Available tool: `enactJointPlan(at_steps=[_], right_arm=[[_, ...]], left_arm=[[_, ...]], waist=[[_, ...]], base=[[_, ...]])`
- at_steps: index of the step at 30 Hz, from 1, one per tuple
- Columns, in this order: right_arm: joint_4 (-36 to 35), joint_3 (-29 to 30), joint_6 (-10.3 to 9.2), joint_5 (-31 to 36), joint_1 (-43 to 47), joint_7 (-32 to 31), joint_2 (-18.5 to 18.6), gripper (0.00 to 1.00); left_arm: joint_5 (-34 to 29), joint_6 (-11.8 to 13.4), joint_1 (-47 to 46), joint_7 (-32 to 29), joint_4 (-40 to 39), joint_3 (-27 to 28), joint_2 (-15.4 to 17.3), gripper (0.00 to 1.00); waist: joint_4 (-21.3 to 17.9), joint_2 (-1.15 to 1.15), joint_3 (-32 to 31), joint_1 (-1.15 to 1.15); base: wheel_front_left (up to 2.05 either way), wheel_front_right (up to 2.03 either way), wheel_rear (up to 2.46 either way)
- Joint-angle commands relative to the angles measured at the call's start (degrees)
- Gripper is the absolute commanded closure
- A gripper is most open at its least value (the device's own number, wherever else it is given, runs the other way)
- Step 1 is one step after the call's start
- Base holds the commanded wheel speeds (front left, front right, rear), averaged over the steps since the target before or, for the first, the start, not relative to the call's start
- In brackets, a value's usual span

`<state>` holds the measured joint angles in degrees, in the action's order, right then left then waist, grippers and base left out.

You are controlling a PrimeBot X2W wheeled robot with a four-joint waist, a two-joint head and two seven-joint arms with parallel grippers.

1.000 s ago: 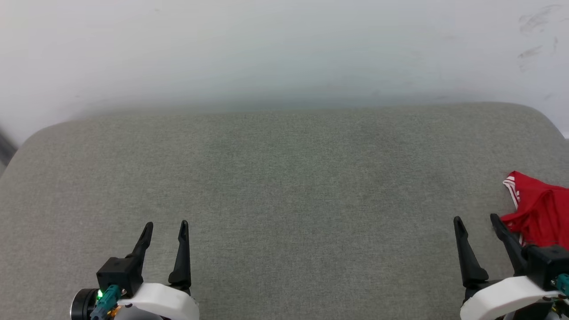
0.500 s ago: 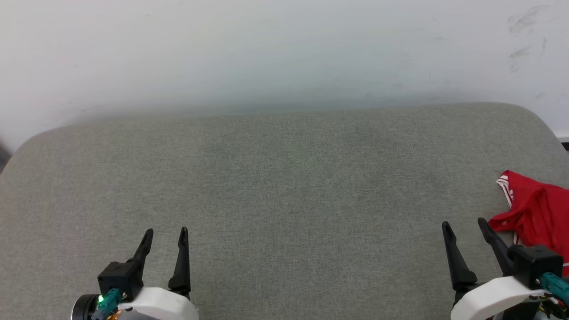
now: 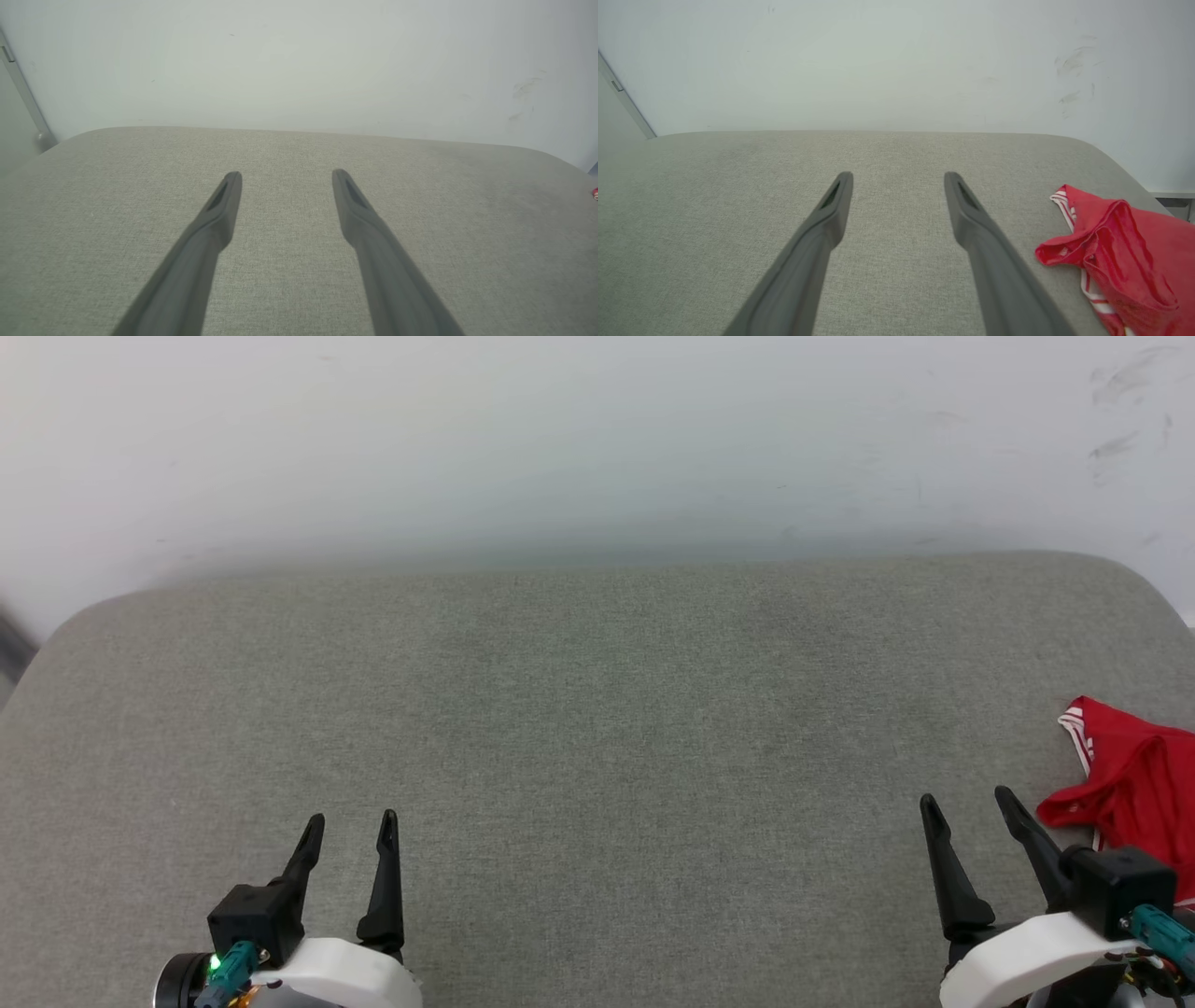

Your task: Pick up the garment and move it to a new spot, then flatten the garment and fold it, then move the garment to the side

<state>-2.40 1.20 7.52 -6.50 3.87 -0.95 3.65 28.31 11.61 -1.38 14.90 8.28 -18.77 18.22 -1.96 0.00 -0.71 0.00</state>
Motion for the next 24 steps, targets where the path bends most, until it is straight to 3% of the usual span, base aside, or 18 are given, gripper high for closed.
enactJointPlan(at_steps=[1,2,5,24], right_arm=[[-0.2,-0.1,-0.07,-0.1,-0.6,0.4,0.2,0.00],[0.0,0.0,0.00,0.0,0.0,0.2,0.0,1.00],[1.3,-0.1,0.01,-0.1,0.8,0.1,-0.1,1.00],[4.8,1.2,0.00,-20.3,-1.9,-1.3,-0.3,1.00]], left_arm=[[-0.4,0.3,0.4,0.4,-0.3,0.0,-0.1,0.00],[-0.2,0.1,0.0,0.0,-0.2,0.0,0.0,1.00],[-0.1,0.0,0.4,-0.2,1.1,-0.3,-0.7,1.00],[15.3,-4.5,-0.9,-4.8,2.2,5.3,-3.8,1.00]], waist=[[0.1,0.00,0.0,0.00],[0.1,0.00,0.1,0.00],[0.1,0.00,0.1,0.00],[0.4,0.00,0.2,0.00]], base=[[0.00,0.00,0.00],[0.00,0.00,0.00],[0.00,0.00,0.00],[0.00,0.00,0.00]])
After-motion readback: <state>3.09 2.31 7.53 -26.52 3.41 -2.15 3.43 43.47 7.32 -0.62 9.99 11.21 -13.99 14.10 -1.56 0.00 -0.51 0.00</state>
